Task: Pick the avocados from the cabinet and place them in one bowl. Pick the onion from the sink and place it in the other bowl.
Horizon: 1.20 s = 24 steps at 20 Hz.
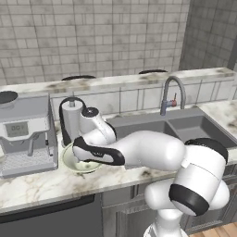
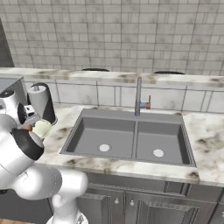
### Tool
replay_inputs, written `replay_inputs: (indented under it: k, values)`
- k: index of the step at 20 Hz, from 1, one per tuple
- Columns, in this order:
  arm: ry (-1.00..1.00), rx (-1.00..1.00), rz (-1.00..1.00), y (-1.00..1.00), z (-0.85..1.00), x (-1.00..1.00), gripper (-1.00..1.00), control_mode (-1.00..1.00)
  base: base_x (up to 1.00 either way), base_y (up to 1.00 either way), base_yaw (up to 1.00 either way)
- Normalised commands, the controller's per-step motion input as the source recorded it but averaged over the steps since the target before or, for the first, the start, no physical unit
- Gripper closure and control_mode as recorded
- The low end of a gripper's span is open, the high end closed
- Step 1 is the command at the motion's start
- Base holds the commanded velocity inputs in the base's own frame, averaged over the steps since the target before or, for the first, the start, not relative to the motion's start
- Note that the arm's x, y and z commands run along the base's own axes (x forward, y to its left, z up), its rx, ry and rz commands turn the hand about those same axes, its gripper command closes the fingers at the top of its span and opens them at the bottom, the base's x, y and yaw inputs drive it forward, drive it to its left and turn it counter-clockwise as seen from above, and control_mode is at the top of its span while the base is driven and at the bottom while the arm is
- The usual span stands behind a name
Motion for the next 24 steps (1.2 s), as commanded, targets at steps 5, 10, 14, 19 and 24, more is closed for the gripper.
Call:
replay_inputs:
  k: [5,10,14,19,24]
  values:
    - [0.00,0.00,0.07,0.00,-0.28,0.00,1.00,-1.00,0.00,0.00,0.00]
    - [0.02,0.00,0.05,0.02,-0.20,0.00,1.00,-1.00,0.00,0.00,0.00]
    - [0.01,0.00,0.05,0.09,-0.09,0.01,-1.00,-1.00,0.00,0.00,0.00]
    - [0.00,-0.01,0.05,0.02,0.00,0.12,-1.00,-1.00,0.00,0.00,0.00]
    - [0.00,-0.01,0.07,0.00,0.03,0.25,-1.00,-1.00,0.00,0.00,0.00]
